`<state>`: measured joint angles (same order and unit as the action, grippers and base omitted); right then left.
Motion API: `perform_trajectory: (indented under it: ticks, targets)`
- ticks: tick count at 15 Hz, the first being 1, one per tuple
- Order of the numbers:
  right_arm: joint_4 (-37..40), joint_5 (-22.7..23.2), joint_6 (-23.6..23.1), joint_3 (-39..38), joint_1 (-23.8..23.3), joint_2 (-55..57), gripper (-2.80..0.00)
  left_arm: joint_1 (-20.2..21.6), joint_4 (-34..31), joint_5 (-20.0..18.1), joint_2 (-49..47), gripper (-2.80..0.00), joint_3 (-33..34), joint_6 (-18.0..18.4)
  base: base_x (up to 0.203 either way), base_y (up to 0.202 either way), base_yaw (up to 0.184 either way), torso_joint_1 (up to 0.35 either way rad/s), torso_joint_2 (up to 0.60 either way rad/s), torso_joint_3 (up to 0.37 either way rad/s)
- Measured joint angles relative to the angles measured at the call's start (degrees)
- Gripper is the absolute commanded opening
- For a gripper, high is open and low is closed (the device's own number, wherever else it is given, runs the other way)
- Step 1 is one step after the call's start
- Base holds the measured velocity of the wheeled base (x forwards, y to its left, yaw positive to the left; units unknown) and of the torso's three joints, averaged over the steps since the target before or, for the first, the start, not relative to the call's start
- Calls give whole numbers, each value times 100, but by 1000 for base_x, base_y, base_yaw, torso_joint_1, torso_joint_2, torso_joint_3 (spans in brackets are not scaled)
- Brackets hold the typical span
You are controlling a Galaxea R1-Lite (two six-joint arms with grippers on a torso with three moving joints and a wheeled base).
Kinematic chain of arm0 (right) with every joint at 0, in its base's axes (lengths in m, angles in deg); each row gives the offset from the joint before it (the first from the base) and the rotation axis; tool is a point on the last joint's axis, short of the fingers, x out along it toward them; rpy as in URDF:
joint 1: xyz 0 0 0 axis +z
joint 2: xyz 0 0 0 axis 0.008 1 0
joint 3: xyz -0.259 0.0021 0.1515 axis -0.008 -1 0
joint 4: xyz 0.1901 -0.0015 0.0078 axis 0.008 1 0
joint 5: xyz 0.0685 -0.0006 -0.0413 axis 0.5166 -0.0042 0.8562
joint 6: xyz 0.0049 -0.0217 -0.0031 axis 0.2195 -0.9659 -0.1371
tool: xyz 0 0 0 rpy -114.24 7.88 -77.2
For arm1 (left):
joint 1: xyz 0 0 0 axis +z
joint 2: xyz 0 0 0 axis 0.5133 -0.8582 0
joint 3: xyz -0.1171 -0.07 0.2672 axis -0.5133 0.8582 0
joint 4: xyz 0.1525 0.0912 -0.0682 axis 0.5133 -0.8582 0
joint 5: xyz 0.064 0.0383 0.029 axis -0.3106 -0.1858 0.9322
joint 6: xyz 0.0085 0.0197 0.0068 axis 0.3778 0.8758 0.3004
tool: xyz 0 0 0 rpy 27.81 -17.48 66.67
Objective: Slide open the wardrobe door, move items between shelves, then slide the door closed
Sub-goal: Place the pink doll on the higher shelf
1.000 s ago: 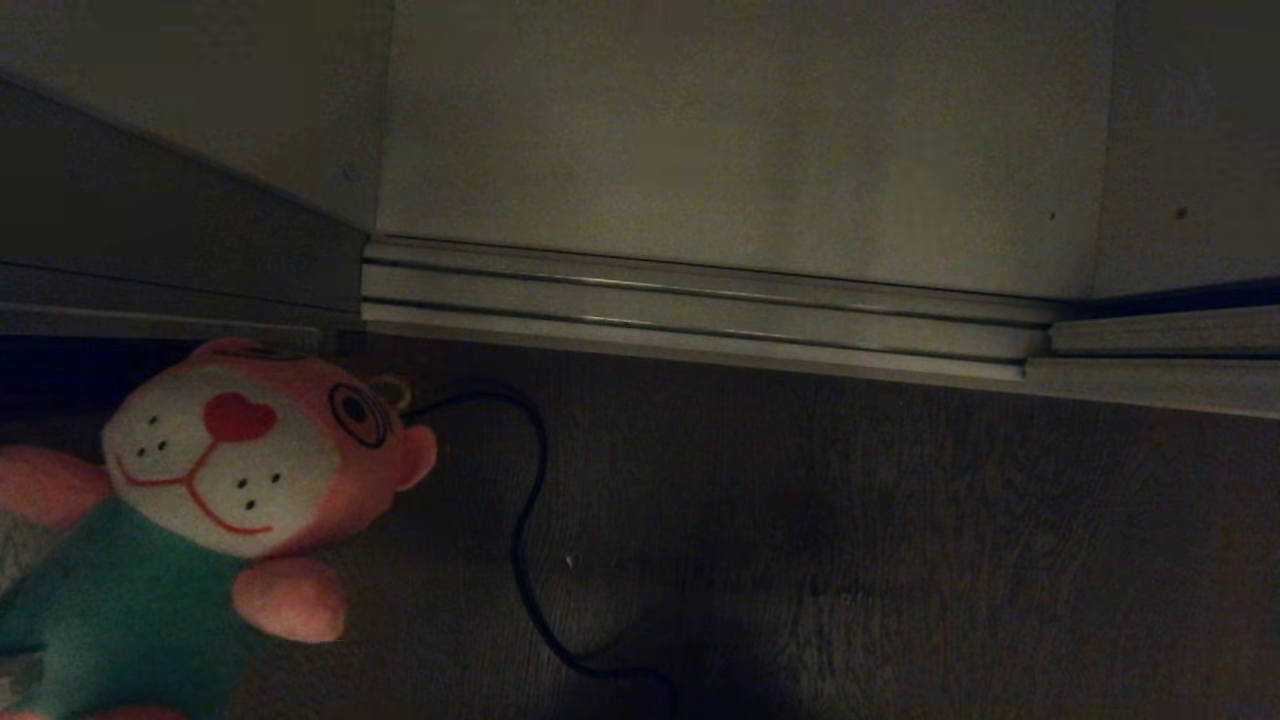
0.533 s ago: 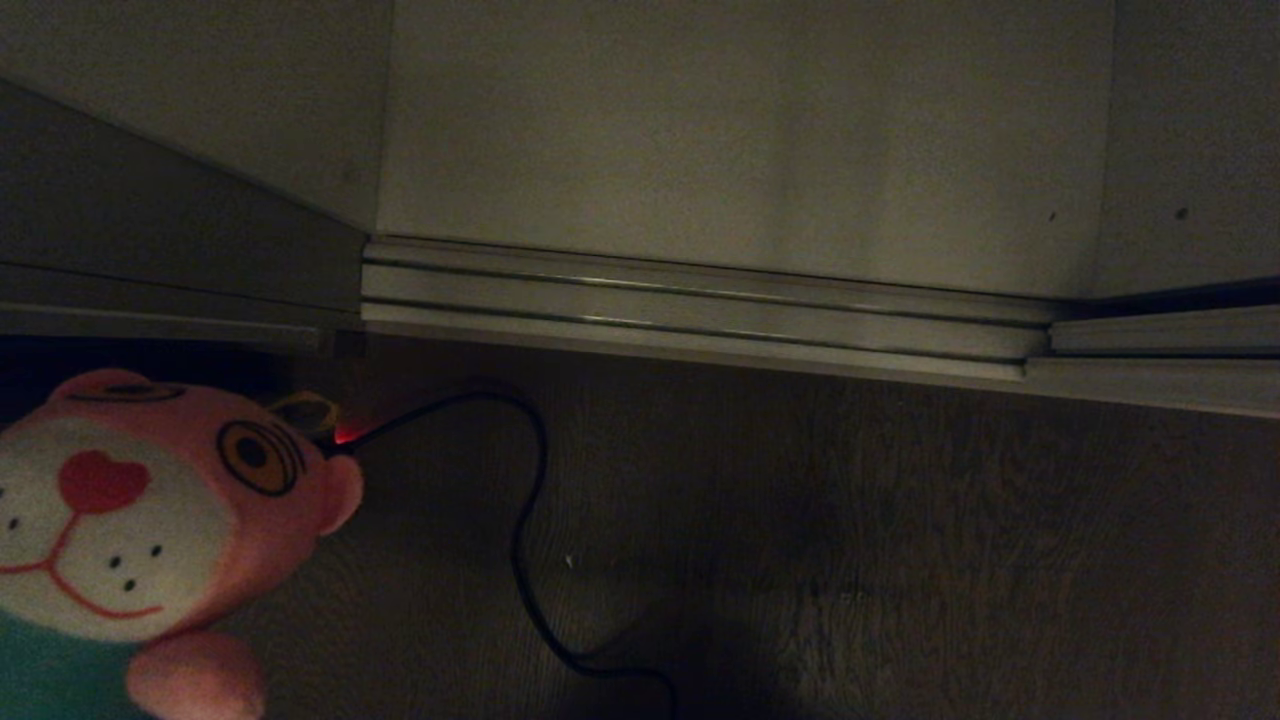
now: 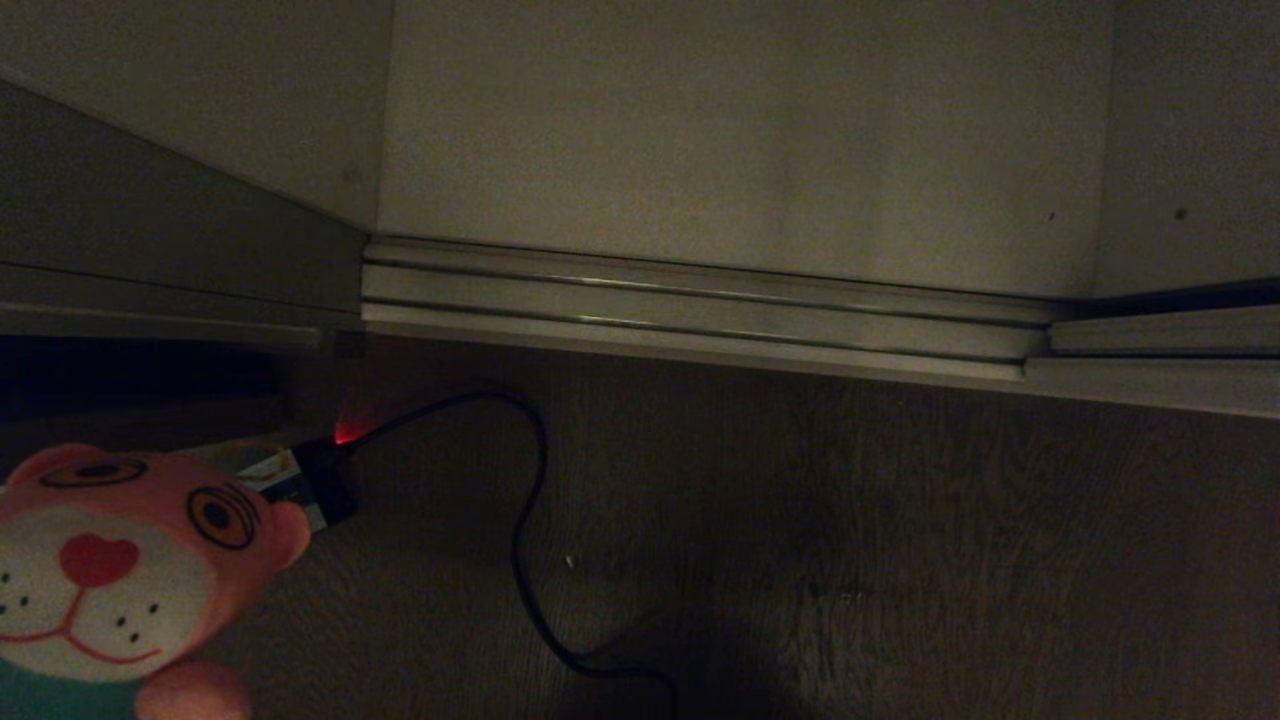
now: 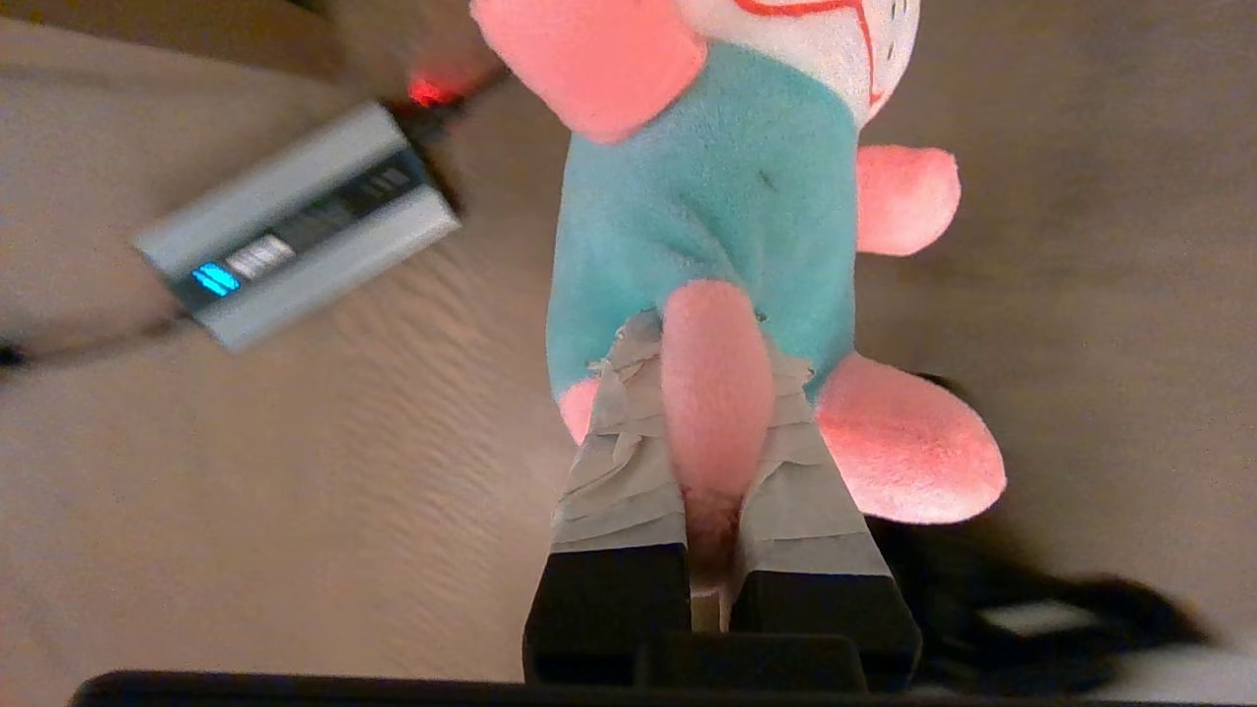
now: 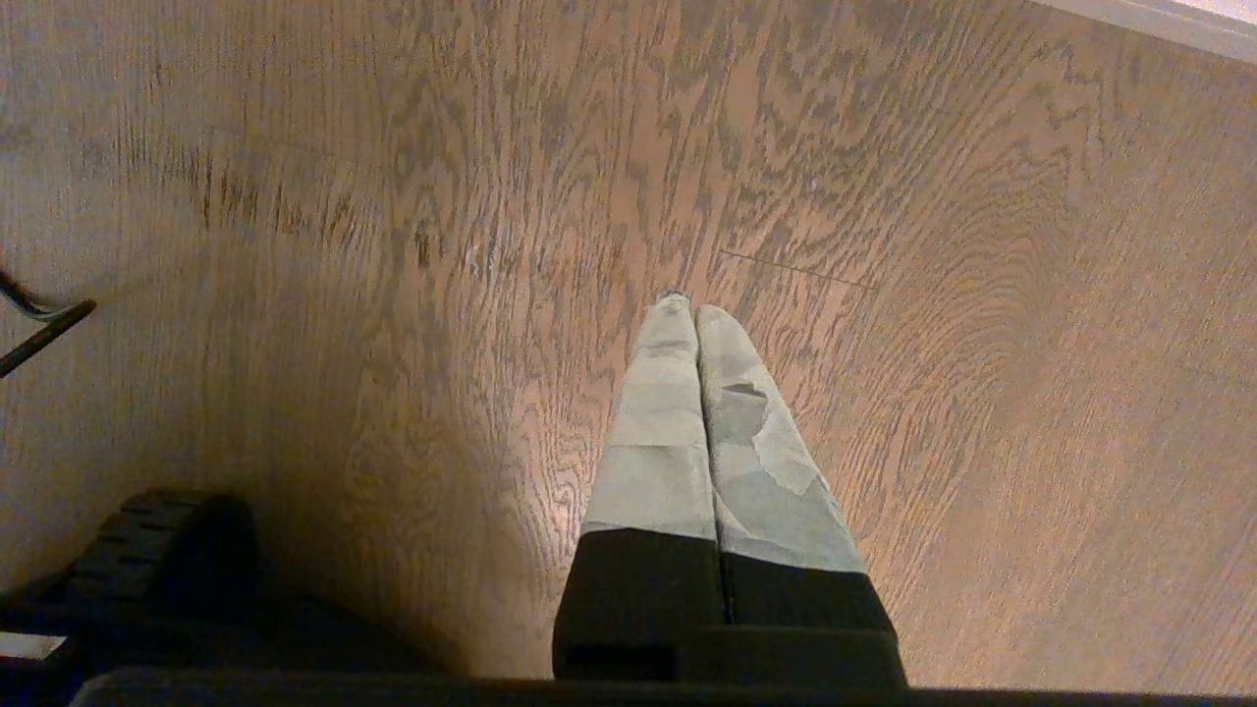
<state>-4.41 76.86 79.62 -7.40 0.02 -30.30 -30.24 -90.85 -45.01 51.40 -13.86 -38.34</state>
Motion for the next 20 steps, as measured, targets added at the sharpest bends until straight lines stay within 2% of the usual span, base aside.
perform_trajectory:
  ticks: [3, 6, 10, 11, 13, 15, 18, 20]
  targets:
    - [0, 0, 0, 0, 0, 0, -280, -49, 788, 209, 572, -280, 1004, 415, 0, 0, 0, 0, 0, 0]
    - [0, 0, -1, 0, 0, 0, -280, -65, 1209, 316, 990, -280, 1780, 466, 0, 0, 0, 0, 0, 0]
    - [0, 0, -1, 7, 0, 0, -280, -65, 2906, 423, 1146, -280, 3013, 592, 0, 0, 0, 0, 0, 0]
    - [0, -2, 0, 5, 0, 0, -280, -65, 2994, 439, 1156, -280, 3082, 490, 0, 0, 0, 0, 0, 0]
    - [0, 0, 0, 0, 0, 0, -280, -65, 2577, 532, 1173, -280, 3080, 137, 0, 0, 0, 0, 0, 0]
    - [0, 0, -1, 0, 0, 0, -280, -65, 2495, 560, 1179, -280, 3055, 62, 0, 0, 0, 0, 0, 0]
    - [1, -2, -1, 0, 0, 0, -280, -65, 2506, 655, 1179, -280, 3056, 239, 0, 0, 0, 0, 0, 0]
    - [1, -2, -1, 0, 0, 0, -280, -65, 2476, 997, 1179, -280, 3173, 402, 0, 0, 0, 0, 0, 0]
